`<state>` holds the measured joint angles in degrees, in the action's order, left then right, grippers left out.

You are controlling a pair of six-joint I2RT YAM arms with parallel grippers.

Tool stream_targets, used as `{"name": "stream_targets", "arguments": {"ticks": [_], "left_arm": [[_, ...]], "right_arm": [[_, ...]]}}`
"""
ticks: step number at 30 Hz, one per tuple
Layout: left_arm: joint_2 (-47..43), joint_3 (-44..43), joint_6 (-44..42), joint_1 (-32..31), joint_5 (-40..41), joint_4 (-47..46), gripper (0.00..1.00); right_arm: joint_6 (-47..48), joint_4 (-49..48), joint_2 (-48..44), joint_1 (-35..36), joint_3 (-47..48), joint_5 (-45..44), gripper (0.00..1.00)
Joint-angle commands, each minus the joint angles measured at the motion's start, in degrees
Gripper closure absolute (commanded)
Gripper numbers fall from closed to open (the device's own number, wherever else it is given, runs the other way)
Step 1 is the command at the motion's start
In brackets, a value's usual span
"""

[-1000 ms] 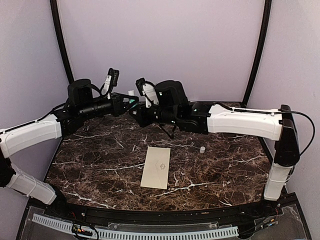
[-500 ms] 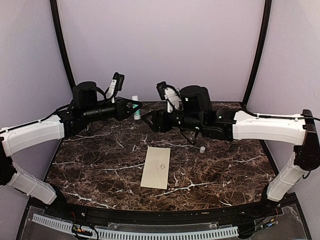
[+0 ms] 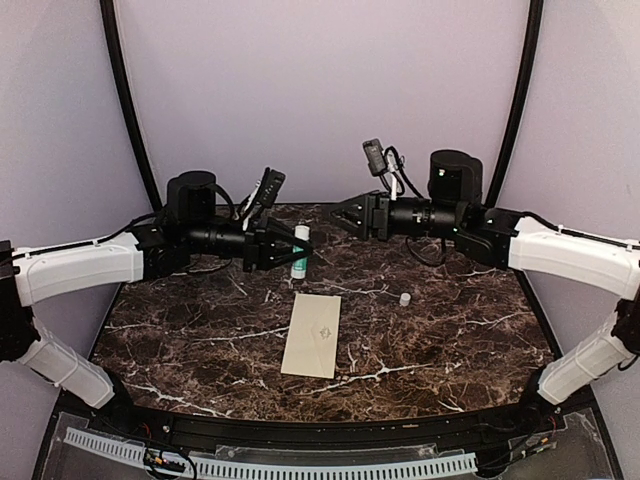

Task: Place the letter into the envelope and seal it
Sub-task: Screw the solid glue.

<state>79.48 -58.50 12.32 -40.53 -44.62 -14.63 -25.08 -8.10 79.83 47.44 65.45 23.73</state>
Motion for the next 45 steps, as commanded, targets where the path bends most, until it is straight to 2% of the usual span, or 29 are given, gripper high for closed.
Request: {"name": "stream_targets", "arguments": {"ticks": [1, 7, 12, 22, 26, 34, 38, 40, 42, 45], "left_arm": [[-0.1, -2.0, -1.4, -1.0, -5.2, -0.7, 1.00], [-0.7, -2.1, -1.6, -1.2, -5.1, -0.6, 1.00], [-0.4, -2.2, -1.5, -1.1, -5.0, -0.4, 1.00], [-0.2, -2.2, -1.3, -1.2, -5.2, -0.6, 1.00], [-0.5, -2.1, -1.4, -1.2, -5.0, -0.4, 1.00], [-0.6, -2.3, -1.4, -1.2, -5.1, -0.4, 1.00], [-0.5, -2.3, -1.4, -1.2, -5.0, -0.5, 1.00], [-0.6, -2.3, -1.3, -1.2, -4.9, -0.4, 0.95], [-0.6, -2.3, -1.3, -1.2, -4.7, -0.4, 0.85], [-0.4, -2.4, -1.1, -1.2, -4.8, -0.3, 0.63]], "right_arm": [[-1.0, -7.5, 2.0, 1.7, 1.4, 9.6, 0.42], [-0.2, -7.1, 5.5, 5.0, 3.7, 6.5, 0.39], [-0.1, -6.8, 7.1, 5.6, 5.4, 7.1, 0.46], [-0.2, -7.0, 7.6, 5.8, 5.6, 7.1, 0.71], [-0.2, -6.6, 8.0, 5.8, 6.0, 7.8, 0.74], [0.2, -5.2, 9.2, 5.9, 6.8, 9.2, 0.72], [0.1, -5.5, 8.9, 5.9, 6.6, 8.1, 0.83], [-0.1, -5.9, 8.4, 5.9, 6.3, 6.5, 0.86], [-0.5, -6.5, 8.0, 5.8, 6.1, 5.3, 0.88], [-0.9, -7.6, 6.9, 5.7, 5.6, 2.7, 0.89]]}}
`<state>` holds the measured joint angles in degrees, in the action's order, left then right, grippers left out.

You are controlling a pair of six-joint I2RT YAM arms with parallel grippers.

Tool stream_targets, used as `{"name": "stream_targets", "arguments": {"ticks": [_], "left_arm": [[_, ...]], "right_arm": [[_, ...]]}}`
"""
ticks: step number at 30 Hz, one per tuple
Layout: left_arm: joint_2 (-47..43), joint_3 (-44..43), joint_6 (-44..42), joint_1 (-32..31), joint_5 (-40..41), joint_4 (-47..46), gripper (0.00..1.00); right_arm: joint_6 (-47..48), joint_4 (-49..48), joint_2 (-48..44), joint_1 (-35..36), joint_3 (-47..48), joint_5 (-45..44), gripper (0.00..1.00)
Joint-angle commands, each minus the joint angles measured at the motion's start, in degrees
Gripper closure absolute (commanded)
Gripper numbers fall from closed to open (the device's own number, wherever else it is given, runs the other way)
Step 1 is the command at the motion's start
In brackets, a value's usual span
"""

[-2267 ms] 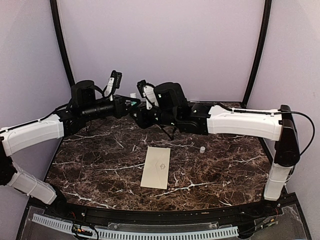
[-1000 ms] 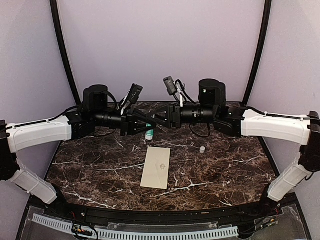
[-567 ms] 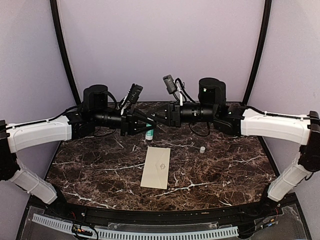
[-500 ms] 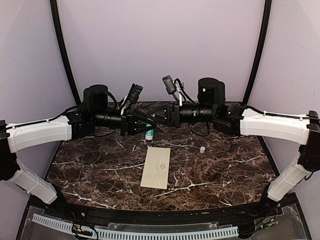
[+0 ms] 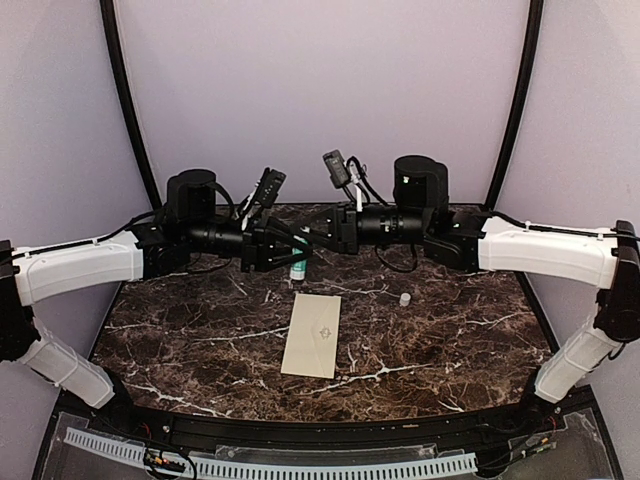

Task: Place the letter into the envelope and seal it
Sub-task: Screw the solid glue.

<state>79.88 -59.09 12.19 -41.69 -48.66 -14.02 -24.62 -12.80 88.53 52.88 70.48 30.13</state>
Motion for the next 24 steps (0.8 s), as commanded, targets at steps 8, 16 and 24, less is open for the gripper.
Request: {"name": "stream_targets", "arguments": {"ticks": [8, 16, 24], "left_arm": [[0.1, -1.8, -0.8, -0.1, -1.0, -0.8, 0.51], [0.8, -1.9, -0.5, 0.0, -1.0, -1.1, 0.54], [1.1, -1.7, 0.3, -0.1, -1.0, -1.8, 0.66]], "right_arm": [[-3.3, -7.8, -5.2, -1.7, -2.5, -9.1, 0.89], [-3.9, -8.5, -5.0, -2.2, -2.4, -7.1, 0.90], [-4.4, -9.7, -4.2, -2.4, -2.1, -4.1, 0.91]]}}
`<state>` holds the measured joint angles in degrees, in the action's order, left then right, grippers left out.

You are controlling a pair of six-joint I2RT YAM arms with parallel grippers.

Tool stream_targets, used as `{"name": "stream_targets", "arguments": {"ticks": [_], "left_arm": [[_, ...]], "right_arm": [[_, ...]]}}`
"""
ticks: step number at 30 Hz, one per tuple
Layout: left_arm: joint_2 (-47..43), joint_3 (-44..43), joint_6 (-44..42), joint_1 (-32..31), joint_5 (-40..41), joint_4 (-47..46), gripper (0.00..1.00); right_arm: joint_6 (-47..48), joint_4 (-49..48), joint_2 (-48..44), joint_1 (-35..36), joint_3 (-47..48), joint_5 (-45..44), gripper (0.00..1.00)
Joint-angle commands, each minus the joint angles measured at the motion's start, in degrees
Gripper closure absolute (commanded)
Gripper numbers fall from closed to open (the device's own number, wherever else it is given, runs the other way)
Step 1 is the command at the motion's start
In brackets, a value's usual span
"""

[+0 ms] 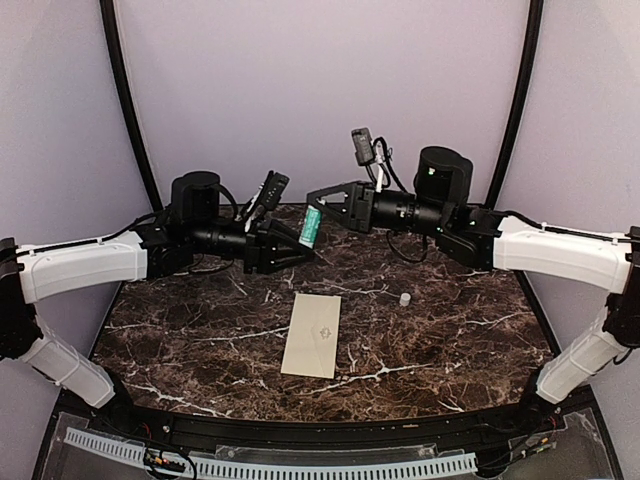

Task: Place the letter into the envelope and seal it
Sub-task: Screw the solid glue.

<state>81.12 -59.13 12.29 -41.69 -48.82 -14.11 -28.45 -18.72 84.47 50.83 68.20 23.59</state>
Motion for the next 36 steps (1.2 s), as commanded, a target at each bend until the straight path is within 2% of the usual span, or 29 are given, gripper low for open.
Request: {"name": "stream_targets", "arguments": {"ticks": [1, 7, 11, 14, 16, 18, 21, 24, 26, 28, 30, 33, 36], "left_arm": [[-0.1, -1.6, 0.3, -0.1, -0.8, -1.7, 0.67], [0.1, -1.5, 1.4, 0.0, -1.0, -2.7, 0.75], [0.1, -1.5, 1.4, 0.0, -0.9, -2.6, 0.86], [0.2, -1.5, 1.3, 0.0, -0.7, -2.5, 0.96], [0.1, -1.4, 1.3, 0.0, 0.1, -2.4, 0.99], [0.0, -1.4, 1.3, 0.0, 1.1, -2.1, 1.00], [-0.2, -1.4, 1.2, 0.0, 3.0, -1.8, 1.00], [-0.3, -1.4, 1.2, -0.1, 3.6, -1.7, 1.00], [-0.3, -1.5, 1.2, 0.0, 3.6, -1.7, 1.00], [-0.3, -1.5, 1.3, 0.0, 3.5, -1.7, 1.00], [-0.3, -1.6, 1.3, -0.1, 2.9, -1.6, 1.00], [-0.8, -1.9, 1.2, 0.0, 0.4, -1.7, 1.00], [-1.5, -2.8, 1.2, 0.0, -4.1, -1.5, 1.00]], "right_arm": [[-0.6, -3.8, 0.2, -0.3, 0.4, 3.2, 0.91], [-0.7, -3.6, 1.1, -0.4, 0.9, 6.2, 0.91], [-0.4, -3.1, 0.8, -0.3, 0.5, 5.5, 0.91], [-0.4, -2.9, 0.8, -0.3, 0.6, 5.3, 0.77], [-0.5, -2.8, 1.0, -0.3, 0.6, 5.5, 0.65], [-0.5, -2.5, 1.3, -0.3, 0.5, 5.8, 0.56], [-0.6, -2.0, 2.3, -0.1, 0.7, 6.1, 0.50], [-1.0, -2.3, 3.6, 0.3, 1.0, 6.7, 0.49], [-1.6, -3.1, 4.1, 0.6, 1.0, 7.1, 0.56], [-2.1, -3.9, 4.7, 0.6, 1.3, 7.7, 0.75], [-2.3, -4.6, 4.9, 0.6, 1.4, 8.6, 0.88], [-2.2, -5.5, 4.5, 0.1, 0.9, 10.4, 0.96], [-1.5, -6.6, 3.2, -0.7, 0.1, 14.9, 0.99]]}}
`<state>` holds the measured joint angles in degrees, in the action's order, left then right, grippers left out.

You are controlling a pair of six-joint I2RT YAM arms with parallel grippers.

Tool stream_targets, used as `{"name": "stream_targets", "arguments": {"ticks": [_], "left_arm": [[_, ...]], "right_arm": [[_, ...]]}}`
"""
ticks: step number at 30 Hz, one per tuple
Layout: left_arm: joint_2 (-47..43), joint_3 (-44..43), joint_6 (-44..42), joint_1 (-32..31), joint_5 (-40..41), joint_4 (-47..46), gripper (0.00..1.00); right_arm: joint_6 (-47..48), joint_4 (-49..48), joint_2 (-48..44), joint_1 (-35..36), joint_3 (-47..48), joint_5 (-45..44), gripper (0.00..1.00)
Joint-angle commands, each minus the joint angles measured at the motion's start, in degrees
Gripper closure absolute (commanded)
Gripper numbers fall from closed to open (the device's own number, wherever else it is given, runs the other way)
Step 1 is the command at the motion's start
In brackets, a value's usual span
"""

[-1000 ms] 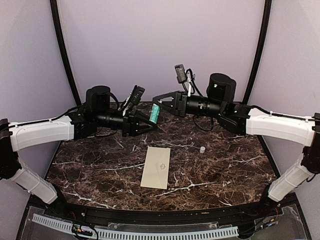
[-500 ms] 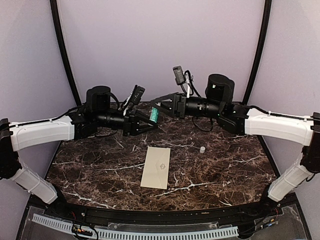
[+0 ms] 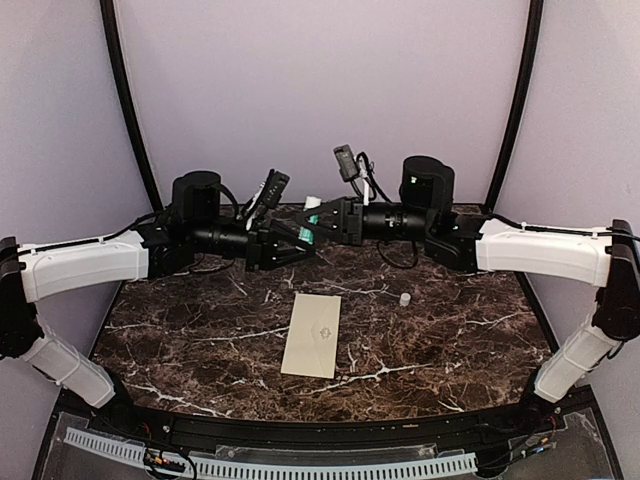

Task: Place the letter into the envelope and seal it
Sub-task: Screw the solid glue.

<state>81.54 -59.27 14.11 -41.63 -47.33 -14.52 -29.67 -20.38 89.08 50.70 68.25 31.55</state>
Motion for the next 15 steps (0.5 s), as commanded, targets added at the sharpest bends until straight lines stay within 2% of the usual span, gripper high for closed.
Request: {"name": "stream_targets", "arguments": {"ticks": [1, 4, 8, 11, 15], "left_arm": [[-2.0, -3.2, -0.2, 0.0, -6.7, -1.2, 1.00], [-2.2, -3.6, 3.1, -0.1, -14.3, -4.4, 1.00], [-1.7, -3.4, 12.2, -0.1, -22.4, -12.5, 1.00], [-1.8, -2.9, 13.9, -0.1, -23.7, -15.2, 1.00], [-2.1, -3.5, 10.7, -0.1, -21.7, -11.2, 1.00]], "right_arm": [[-0.2, -5.6, -1.8, -0.8, -0.1, 9.4, 0.99], [-0.6, -8.0, -2.5, -1.0, 0.2, 17.6, 1.00], [-3.2, -11.8, -3.2, -1.0, 0.7, 25.3, 1.00], [-3.0, -10.9, -3.6, -0.9, 1.2, 26.9, 1.00], [-1.1, -7.6, -3.8, -0.5, 1.5, 25.8, 1.00]]}}
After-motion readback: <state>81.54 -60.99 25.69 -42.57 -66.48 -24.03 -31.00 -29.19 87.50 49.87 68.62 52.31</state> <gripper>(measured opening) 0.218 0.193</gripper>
